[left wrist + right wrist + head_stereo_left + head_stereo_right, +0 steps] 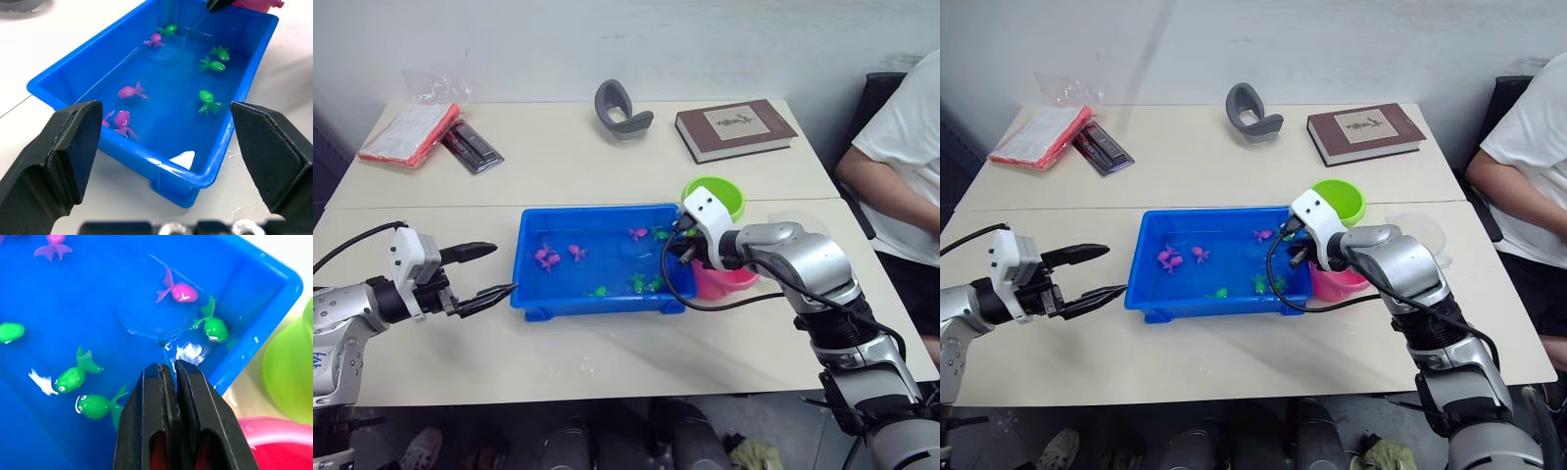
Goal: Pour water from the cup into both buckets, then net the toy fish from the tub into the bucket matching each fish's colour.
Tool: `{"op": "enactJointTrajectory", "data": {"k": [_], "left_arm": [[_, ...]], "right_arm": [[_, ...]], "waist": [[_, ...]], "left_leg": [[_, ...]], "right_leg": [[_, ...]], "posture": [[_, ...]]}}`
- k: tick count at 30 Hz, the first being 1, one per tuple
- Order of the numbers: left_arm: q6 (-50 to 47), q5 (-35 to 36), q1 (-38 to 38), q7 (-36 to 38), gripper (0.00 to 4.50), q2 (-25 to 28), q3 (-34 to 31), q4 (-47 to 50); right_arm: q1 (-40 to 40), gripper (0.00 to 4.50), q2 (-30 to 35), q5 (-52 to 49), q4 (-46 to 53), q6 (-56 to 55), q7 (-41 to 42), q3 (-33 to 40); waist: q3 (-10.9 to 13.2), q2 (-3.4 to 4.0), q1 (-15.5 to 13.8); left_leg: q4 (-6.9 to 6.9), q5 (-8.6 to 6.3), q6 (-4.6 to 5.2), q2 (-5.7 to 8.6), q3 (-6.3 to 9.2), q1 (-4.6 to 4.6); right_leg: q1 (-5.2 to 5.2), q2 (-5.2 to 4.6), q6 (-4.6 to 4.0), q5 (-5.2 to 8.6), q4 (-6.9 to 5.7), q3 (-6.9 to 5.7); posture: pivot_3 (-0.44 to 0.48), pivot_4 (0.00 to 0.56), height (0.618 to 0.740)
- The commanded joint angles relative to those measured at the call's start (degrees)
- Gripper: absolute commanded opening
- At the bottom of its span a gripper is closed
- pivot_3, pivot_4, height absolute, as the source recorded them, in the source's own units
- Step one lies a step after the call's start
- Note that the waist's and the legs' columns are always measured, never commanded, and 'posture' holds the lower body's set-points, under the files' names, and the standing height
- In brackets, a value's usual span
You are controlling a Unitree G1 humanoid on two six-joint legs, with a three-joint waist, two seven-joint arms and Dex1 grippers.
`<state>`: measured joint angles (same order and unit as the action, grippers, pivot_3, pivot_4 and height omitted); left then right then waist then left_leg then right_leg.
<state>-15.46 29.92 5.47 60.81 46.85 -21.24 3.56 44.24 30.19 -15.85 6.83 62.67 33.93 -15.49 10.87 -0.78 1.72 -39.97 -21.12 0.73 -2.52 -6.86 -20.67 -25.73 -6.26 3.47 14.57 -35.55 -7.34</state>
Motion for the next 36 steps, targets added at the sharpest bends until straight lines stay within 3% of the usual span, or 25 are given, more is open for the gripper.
{"op": "enactJointTrajectory", "data": {"k": [1, 11, 21, 26, 36], "left_arm": [[0.6, 0.4, 0.6, 0.0, 4.46, 0.0, -0.3, 0.4], [0.6, 0.3, -0.1, 0.0, 4.46, 0.0, -0.7, 0.1], [5.2, 1.4, -0.7, 1.6, 4.46, 1.4, -8.1, -7.0], [5.6, 1.1, -1.5, 3.5, 4.46, 2.6, -9.7, -10.6], [0.0, 1.1, 2.7, 5.2, 4.46, 3.2, -3.5, -9.3]], "right_arm": [[-0.8, 0.00, 0.9, 0.3, 3.8, -3.5, 1.4, 0.2], [-3.8, 0.00, 1.9, 0.5, 6.2, -9.3, 4.1, 1.2], [-10.5, 0.00, 7.6, -4.8, 16.5, -9.5, 10.3, 5.8], [-14.6, 0.00, 7.3, -9.5, 20.8, -12.3, 12.2, 10.6], [-22.8, 0.00, 7.3, -12.5, 24.1, -21.9, 14.2, 15.1]], "waist": [[0.0, 0.00, 0.0], [0.0, 0.00, 0.0], [0.0, 0.00, -0.1], [0.0, 0.00, -0.2], [0.0, -0.01, -0.3]], "left_leg": [[0.00, 0.00, 0.00, 0.00, 0.00, 0.00], [0.01, -0.01, -0.01, -0.01, 0.00, 0.00], [0.01, -0.04, -0.01, -0.04, 0.03, -0.02], [0.02, -0.06, -0.01, -0.06, 0.06, -0.02], [0.01, -0.13, 0.02, -0.04, 0.03, 0.01]], "right_leg": [[0.00, 0.00, 0.00, 0.00, 0.00, 0.00], [0.00, 0.02, 0.00, 0.00, 0.02, -0.03], [0.00, 0.03, 0.00, 0.00, 0.08, -0.08], [0.01, 0.03, 0.00, 0.00, 0.10, -0.08], [0.04, 0.04, 0.00, 0.00, 0.11, -0.17]], "posture": [[0.000, 0.150, 0.740], [0.000, 0.150, 0.740], [0.000, 0.150, 0.740], [0.000, 0.150, 0.740], [0.000, 0.150, 0.740]]}}
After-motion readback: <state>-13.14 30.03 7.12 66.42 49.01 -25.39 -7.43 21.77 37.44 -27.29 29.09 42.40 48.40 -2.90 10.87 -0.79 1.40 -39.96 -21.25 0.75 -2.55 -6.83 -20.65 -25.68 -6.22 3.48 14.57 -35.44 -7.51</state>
